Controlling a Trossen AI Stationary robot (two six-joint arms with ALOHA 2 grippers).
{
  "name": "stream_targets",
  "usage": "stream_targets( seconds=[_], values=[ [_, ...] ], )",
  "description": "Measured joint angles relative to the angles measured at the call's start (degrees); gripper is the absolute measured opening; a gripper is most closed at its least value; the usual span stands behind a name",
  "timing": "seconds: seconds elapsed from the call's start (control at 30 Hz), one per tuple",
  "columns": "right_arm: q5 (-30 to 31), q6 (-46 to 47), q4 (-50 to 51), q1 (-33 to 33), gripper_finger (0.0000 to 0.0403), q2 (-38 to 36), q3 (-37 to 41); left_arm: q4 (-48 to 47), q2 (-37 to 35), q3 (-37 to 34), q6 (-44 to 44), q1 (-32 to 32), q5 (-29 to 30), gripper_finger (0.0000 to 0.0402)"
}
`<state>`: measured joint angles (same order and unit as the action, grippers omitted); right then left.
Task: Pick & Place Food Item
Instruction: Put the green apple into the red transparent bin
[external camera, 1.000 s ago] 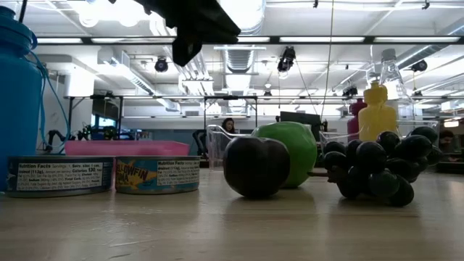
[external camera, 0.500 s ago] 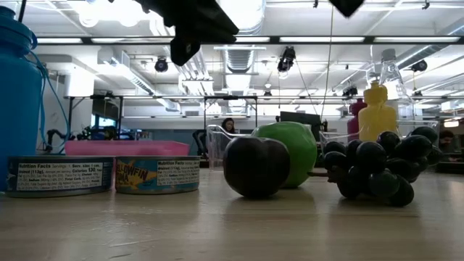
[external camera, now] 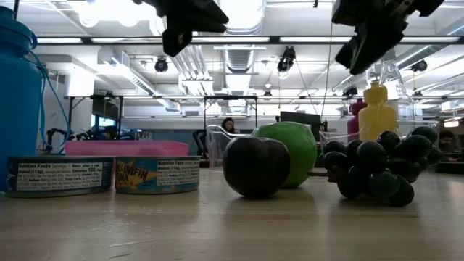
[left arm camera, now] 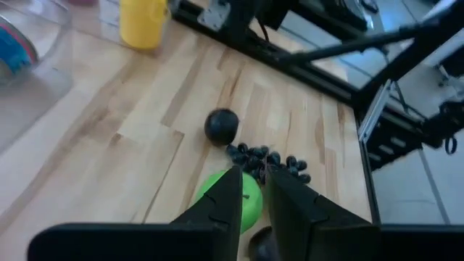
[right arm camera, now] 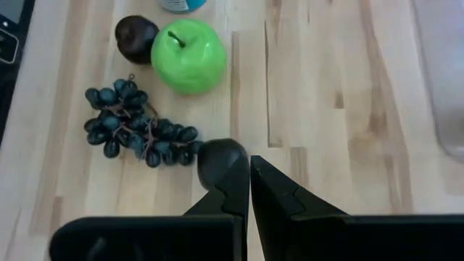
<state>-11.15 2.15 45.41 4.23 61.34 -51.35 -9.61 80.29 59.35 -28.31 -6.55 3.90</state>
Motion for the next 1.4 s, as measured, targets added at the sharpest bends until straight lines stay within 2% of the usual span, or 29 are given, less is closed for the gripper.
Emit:
stream_targets(
  seconds=[0.2,0.37,0.47,0.8,1.03,1.4],
  values=[
    [-3.22,0.83,-4.25,-0.84,0.0013,-0.07,2.98,-1.22,-3.23,0.00,-1.78,0.00,3.85,0.0067],
    [-3.97,1.26,-6.74,-2.71,0.0013,0.00,3.99,-3.45,-5.08,-0.01,-2.01,-0.01,4.25,0.0067],
    [-3.94,5.08,-8.88,-4.45,0.0013,1.36,4.00,-4.42,-6.05,-0.02,-1.52,-0.02,4.27,0.0067],
    [-3.87,8.20,-20.47,-10.23,0.0013,13.35,4.06,-8.37,-10.35,-0.07,4.09,-0.02,4.13,0.0067],
    [-5.72,8.67,-20.77,-10.92,0.0013,21.92,2.18,-14.78,-15.45,-0.13,4.81,-0.04,4.09,0.0067],
    [-6.96,4.71,-20.95,-11.23,0.0013,33.72,-5.31,-16.49,-19.25,-0.13,6.05,-0.02,4.73,0.0067]
  ],
)
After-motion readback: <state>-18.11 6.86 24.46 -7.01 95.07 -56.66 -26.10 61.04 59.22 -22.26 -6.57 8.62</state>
